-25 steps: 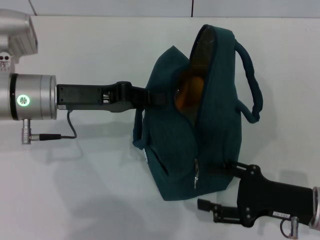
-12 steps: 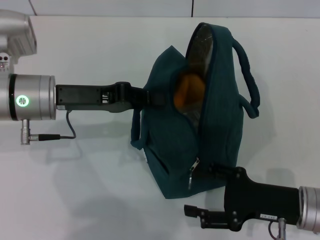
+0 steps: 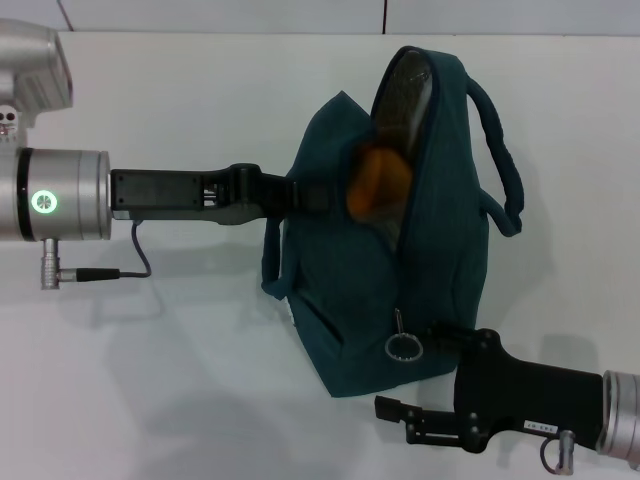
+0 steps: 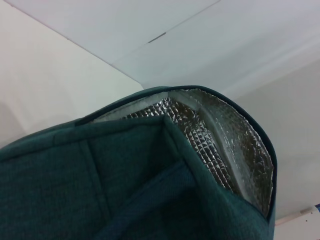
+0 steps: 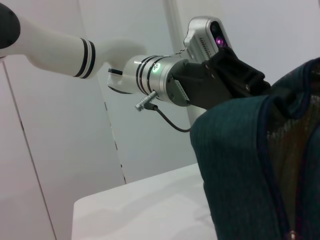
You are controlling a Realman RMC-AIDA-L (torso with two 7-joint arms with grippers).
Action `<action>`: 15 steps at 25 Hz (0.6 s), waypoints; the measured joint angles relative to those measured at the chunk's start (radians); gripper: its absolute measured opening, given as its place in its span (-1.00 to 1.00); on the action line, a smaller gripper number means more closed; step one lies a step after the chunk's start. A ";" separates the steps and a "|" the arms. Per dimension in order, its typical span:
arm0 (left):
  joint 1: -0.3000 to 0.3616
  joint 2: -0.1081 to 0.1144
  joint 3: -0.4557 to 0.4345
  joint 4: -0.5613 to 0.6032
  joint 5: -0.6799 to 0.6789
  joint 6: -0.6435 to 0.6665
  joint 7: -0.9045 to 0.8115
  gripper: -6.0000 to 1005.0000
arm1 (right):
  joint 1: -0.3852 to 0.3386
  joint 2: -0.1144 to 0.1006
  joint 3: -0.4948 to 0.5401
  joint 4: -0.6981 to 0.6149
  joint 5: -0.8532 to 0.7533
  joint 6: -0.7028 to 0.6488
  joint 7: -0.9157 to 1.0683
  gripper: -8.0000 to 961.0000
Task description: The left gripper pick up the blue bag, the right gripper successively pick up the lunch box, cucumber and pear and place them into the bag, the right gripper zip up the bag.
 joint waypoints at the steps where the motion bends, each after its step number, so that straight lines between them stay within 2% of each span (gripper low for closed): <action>1: 0.000 0.000 0.000 0.000 0.000 0.000 0.000 -0.76 | 0.000 0.000 -0.001 0.000 0.000 0.000 0.000 0.41; 15: 0.001 0.002 -0.001 0.000 0.000 0.000 0.002 -0.76 | -0.002 -0.003 0.005 0.002 0.001 0.022 0.026 0.29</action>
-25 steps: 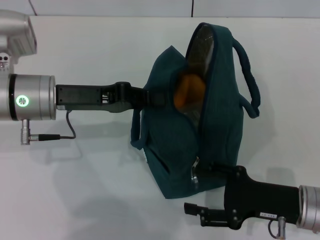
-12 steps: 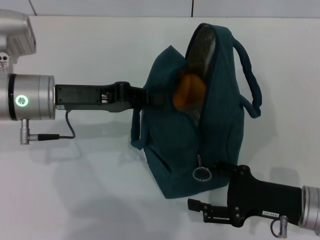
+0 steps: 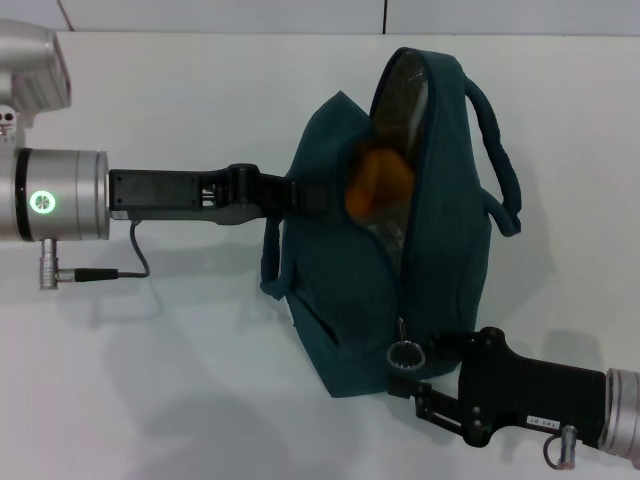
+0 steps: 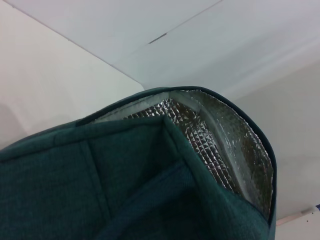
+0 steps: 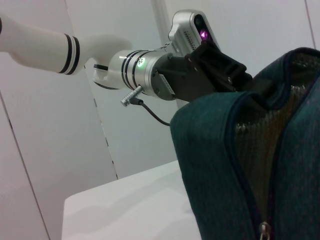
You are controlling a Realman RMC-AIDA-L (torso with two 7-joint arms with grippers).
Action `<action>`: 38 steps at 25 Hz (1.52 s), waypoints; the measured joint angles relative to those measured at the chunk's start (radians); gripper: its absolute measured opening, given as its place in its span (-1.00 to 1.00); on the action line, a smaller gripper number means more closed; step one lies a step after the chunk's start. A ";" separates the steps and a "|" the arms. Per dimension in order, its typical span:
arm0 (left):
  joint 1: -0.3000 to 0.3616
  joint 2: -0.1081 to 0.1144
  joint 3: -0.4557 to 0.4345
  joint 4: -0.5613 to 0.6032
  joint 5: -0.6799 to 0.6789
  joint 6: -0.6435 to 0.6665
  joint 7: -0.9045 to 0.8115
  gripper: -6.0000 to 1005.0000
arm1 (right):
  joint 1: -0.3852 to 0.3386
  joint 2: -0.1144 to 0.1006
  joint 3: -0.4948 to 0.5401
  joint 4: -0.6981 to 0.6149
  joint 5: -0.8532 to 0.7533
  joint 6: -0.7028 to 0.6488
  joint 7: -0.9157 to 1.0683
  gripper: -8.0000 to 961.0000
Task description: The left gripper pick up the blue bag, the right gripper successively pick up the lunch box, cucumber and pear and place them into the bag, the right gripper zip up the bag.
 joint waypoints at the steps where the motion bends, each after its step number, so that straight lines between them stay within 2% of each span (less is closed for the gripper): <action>1: 0.000 0.000 0.000 0.000 0.000 0.000 0.000 -0.76 | 0.000 0.000 0.000 0.000 0.000 0.002 0.000 0.22; 16: 0.001 0.000 0.000 0.000 0.000 0.001 0.012 -0.75 | 0.002 0.000 -0.001 -0.006 0.000 0.025 0.001 -0.97; 21: 0.009 0.003 -0.007 0.001 -0.001 0.002 0.017 -0.75 | -0.008 -0.008 0.010 0.002 0.009 -0.022 0.001 -0.97; 30: 0.011 0.005 -0.012 0.005 -0.002 -0.006 0.023 -0.75 | -0.066 -0.034 0.143 0.009 0.001 -0.156 -0.004 -0.96; 34: 0.011 0.005 -0.012 0.004 -0.003 -0.008 0.027 -0.75 | -0.061 -0.030 0.160 0.012 0.004 -0.182 -0.009 -0.96; 38: 0.011 0.005 -0.016 0.002 -0.003 -0.020 0.051 -0.74 | -0.050 -0.018 0.178 0.006 0.005 -0.217 -0.012 -0.95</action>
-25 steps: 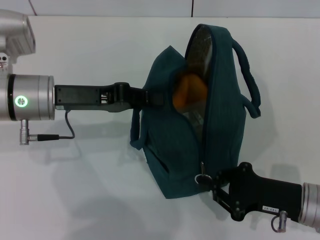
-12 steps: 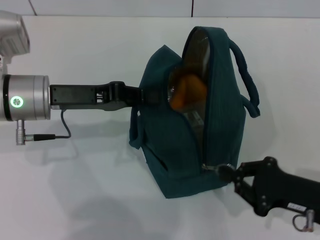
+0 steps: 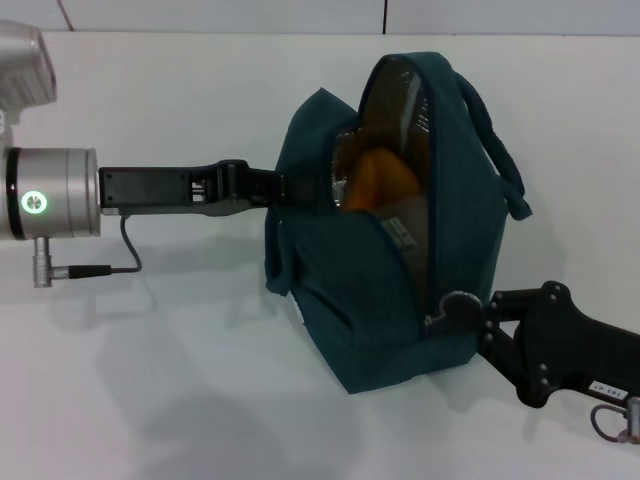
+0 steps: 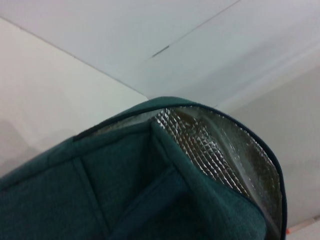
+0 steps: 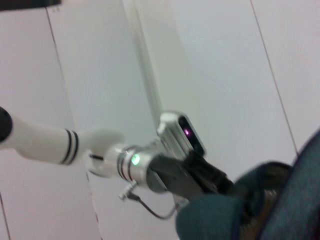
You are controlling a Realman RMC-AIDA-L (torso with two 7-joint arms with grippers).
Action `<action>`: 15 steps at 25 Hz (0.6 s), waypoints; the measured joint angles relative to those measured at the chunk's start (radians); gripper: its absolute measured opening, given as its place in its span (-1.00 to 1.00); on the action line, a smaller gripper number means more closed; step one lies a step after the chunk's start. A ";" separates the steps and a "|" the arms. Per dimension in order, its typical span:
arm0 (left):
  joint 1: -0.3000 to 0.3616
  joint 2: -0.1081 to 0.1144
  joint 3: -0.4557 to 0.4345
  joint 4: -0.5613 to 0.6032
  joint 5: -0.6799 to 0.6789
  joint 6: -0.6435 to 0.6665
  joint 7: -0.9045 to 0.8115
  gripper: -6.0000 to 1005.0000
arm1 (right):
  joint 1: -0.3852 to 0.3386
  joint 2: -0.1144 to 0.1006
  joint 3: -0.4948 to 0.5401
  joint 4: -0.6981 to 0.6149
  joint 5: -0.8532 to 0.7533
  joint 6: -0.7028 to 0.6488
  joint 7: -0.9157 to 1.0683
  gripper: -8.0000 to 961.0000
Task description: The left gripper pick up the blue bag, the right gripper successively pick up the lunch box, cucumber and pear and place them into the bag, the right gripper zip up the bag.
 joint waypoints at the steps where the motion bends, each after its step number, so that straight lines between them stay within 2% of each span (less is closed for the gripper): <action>1: 0.001 0.000 -0.003 0.000 0.000 -0.002 0.007 -0.74 | 0.003 0.003 0.004 0.000 0.000 -0.011 -0.003 -0.95; 10: 0.018 -0.006 -0.022 -0.002 -0.003 -0.015 0.095 -0.74 | 0.023 0.008 0.006 -0.013 0.003 -0.024 -0.011 -0.95; 15: 0.051 -0.012 -0.024 -0.002 -0.091 0.002 0.219 -0.74 | 0.026 0.009 0.006 -0.015 0.004 -0.022 -0.012 -0.94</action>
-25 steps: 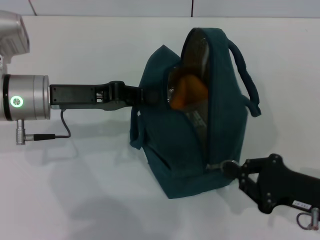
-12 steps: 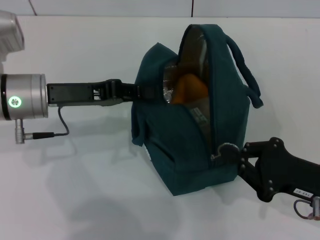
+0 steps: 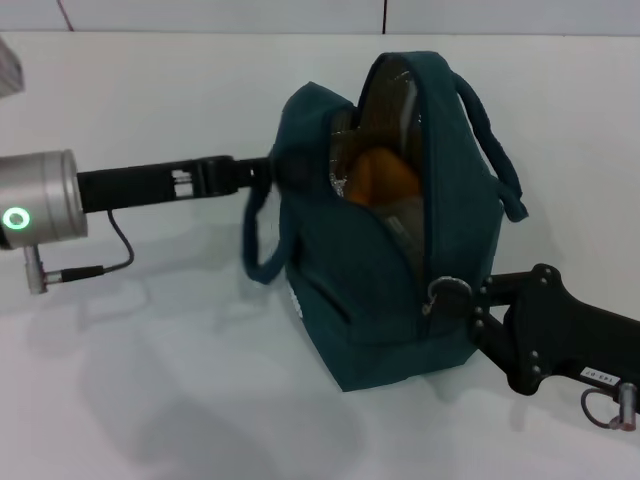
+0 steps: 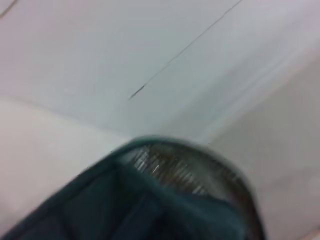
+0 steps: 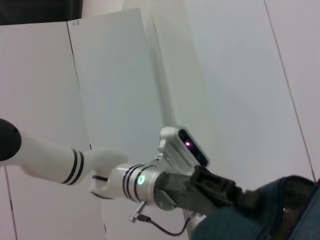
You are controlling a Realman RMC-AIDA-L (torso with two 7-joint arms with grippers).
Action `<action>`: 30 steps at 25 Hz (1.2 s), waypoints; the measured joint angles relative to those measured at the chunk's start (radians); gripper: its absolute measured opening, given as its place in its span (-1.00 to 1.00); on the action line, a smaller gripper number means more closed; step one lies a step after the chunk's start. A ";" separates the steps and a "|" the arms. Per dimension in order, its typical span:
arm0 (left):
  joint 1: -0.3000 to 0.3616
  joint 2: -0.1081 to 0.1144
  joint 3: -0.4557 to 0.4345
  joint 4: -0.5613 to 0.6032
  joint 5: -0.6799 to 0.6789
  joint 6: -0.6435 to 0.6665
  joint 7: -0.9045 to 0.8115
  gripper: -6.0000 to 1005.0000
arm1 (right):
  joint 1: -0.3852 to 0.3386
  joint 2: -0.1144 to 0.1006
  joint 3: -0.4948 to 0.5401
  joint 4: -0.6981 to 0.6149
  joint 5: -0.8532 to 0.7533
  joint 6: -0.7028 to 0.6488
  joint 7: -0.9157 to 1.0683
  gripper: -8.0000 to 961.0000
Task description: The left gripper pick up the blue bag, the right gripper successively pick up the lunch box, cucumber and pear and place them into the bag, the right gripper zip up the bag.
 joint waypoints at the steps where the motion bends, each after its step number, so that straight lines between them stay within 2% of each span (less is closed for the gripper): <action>1: 0.012 -0.002 0.002 0.000 -0.031 0.008 0.036 -0.74 | 0.001 0.000 0.000 0.000 0.000 0.001 0.000 -0.94; 3: 0.041 -0.004 0.006 -0.001 -0.113 0.028 0.124 -0.68 | 0.005 0.000 0.000 0.000 0.000 0.001 0.000 -0.94; 8: 0.070 -0.004 0.008 -0.001 -0.153 0.041 0.238 -0.36 | 0.011 0.000 0.002 -0.004 0.005 0.001 -0.009 -0.94; 13: 0.102 -0.006 0.014 -0.002 -0.154 0.091 0.370 0.11 | 0.012 0.000 0.006 -0.021 0.032 -0.009 -0.038 -0.93; 19: 0.123 -0.003 0.006 -0.045 -0.164 0.105 0.444 0.56 | 0.019 0.000 0.035 -0.046 0.044 -0.019 -0.052 -0.93; 24: 0.158 -0.003 0.012 -0.074 -0.157 0.123 0.527 0.74 | 0.030 0.000 0.073 -0.083 0.072 -0.023 -0.066 -0.92; 28: 0.172 -0.002 0.014 -0.140 -0.152 0.125 0.604 0.74 | 0.061 0.000 0.118 -0.096 0.088 -0.026 -0.068 -0.92; 30: 0.176 -0.003 0.014 -0.161 -0.144 0.124 0.634 0.74 | 0.104 0.000 0.130 -0.090 0.090 -0.019 -0.066 -0.92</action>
